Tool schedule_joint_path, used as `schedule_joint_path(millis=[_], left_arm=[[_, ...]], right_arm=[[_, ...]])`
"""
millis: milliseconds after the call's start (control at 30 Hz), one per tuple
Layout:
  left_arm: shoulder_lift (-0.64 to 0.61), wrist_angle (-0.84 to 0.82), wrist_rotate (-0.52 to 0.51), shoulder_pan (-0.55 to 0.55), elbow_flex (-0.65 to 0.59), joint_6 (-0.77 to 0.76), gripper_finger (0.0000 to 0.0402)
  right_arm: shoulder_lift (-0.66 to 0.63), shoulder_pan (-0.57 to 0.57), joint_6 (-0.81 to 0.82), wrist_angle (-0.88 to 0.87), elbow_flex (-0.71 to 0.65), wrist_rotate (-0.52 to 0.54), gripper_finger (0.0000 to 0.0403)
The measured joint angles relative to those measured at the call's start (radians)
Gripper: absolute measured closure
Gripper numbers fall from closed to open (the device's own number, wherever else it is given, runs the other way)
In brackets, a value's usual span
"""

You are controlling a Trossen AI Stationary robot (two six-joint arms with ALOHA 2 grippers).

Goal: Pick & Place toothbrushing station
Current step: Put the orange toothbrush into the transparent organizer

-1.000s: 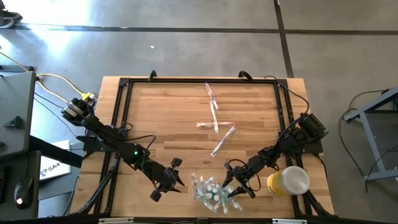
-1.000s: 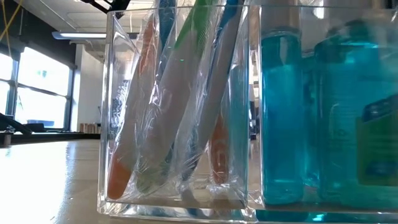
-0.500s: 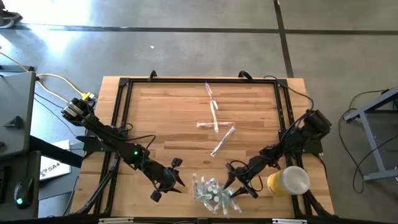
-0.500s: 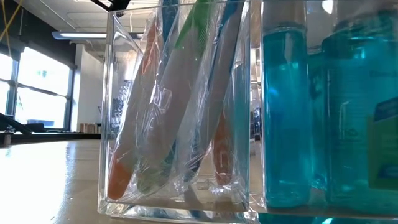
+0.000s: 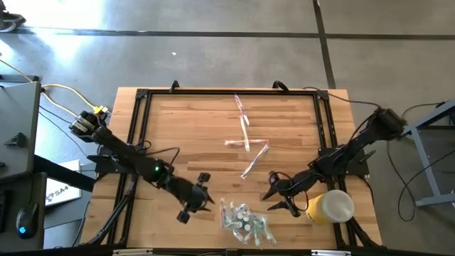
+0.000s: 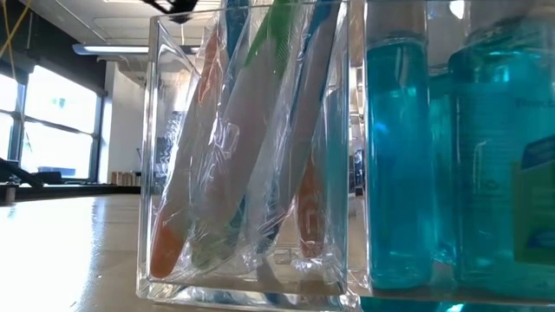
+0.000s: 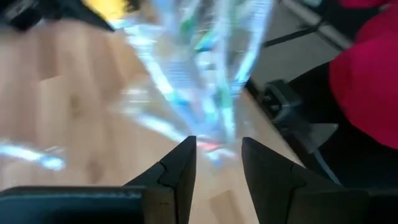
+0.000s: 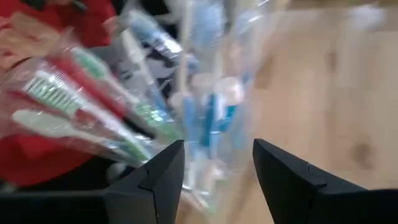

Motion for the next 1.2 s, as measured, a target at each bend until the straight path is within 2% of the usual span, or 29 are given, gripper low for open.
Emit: schedule_joint_path(millis=[167,333,400,533,833,933,1200], left_arm=[[-0.013,-0.252,0.023,0.11,0.104,0.045,0.0277],[-0.016,-0.34,0.031,0.247,0.177,0.169,0.0277],[-0.015,-0.351,0.093,0.317,0.188,0.217,0.0277],[-0.014,-0.352,0.302,0.48,0.189,0.302,0.0277],[0.032,-0.231,0.506,0.801,0.189,0.313,0.0277],[0.071,-0.173,0.509,0.846,0.19,0.311,0.0277],[0.164,-0.154,0.511,0.861,0.189,0.313,0.0277]], right_arm=[[-0.128,0.0,0.001,-0.143,0.0,0.166,0.022],[-0.216,-0.001,0.0,-0.259,0.0,0.379,0.022],[-0.237,-0.001,0.0,-0.293,0.0,0.467,0.022],[-0.27,-0.001,0.0,-0.374,0.0,0.613,0.022],[-0.358,-0.015,0.0,-0.555,0.0,0.94,0.022],[-0.398,-0.042,0.017,-0.665,0.0,0.972,0.022],[-0.438,-0.142,0.099,-0.854,0.0,0.934,0.022]])
